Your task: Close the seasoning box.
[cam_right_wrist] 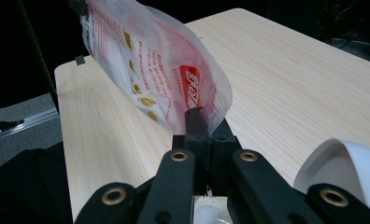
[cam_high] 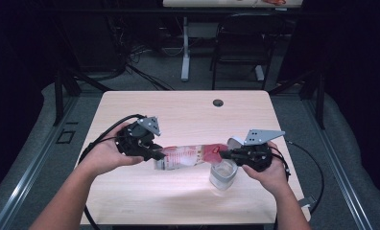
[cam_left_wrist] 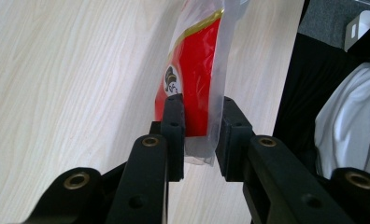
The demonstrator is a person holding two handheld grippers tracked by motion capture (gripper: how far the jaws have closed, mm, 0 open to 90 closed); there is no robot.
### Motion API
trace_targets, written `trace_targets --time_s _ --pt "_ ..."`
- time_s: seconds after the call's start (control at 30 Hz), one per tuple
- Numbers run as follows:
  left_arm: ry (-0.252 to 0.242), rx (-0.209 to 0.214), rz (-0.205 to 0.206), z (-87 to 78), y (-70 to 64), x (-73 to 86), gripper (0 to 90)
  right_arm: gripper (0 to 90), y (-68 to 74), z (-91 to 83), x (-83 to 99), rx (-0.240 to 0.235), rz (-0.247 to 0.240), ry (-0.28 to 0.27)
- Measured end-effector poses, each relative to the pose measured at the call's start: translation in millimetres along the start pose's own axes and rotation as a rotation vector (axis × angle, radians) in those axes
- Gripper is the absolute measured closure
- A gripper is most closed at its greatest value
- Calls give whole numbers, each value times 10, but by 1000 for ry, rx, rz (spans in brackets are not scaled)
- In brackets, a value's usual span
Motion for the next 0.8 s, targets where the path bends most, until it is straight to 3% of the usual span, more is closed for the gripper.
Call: trace_targets --time_s 0.8 --pt "-3 -9 21 -84 -88 -158 773 895 -33 -46 36 13 16 15"
Point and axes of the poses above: each handheld gripper's, and its own axes: z roughly forward along the jaws, x roughly out of its underside, y roughly to its left, the point moved 3 cm from there along z, roughly forward along the jaws, and after that the axes turned 14 degrees about -z, right-handed, at the moved point
